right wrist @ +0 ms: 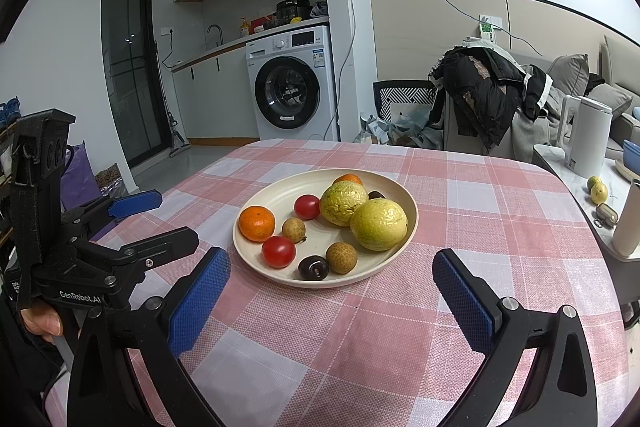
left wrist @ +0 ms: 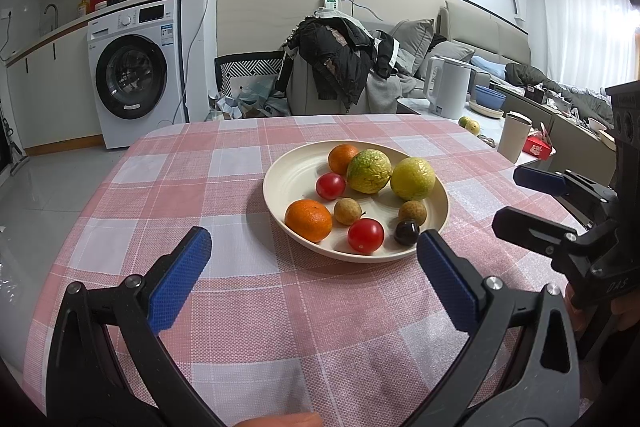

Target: Organize fruits

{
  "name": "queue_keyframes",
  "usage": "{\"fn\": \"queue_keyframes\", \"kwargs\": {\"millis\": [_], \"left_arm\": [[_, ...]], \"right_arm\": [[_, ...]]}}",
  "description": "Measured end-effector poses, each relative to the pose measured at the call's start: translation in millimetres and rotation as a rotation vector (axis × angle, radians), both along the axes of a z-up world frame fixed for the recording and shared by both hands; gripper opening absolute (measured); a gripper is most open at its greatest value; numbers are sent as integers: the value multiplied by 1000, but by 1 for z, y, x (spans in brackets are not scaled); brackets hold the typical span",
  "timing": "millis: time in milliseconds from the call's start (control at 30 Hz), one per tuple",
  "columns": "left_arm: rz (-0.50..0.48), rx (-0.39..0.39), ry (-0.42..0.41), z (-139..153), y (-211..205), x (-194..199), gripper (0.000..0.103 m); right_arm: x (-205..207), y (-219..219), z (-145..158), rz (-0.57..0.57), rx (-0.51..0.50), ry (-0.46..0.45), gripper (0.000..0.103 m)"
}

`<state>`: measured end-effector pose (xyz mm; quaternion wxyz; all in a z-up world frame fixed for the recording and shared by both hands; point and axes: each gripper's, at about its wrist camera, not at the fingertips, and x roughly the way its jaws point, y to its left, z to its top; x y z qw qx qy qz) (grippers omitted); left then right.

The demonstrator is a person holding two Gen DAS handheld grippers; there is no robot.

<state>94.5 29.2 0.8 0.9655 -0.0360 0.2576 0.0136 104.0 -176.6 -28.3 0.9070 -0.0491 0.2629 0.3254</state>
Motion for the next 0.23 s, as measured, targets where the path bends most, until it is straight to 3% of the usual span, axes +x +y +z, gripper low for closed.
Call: {"fn": "queue_keyframes", "kwargs": {"millis": [233], "left_arm": [[-1, 1, 0, -2, -2, 1, 103]], "right_arm": [[0, 0, 0, 0, 0, -1, 103]]}}
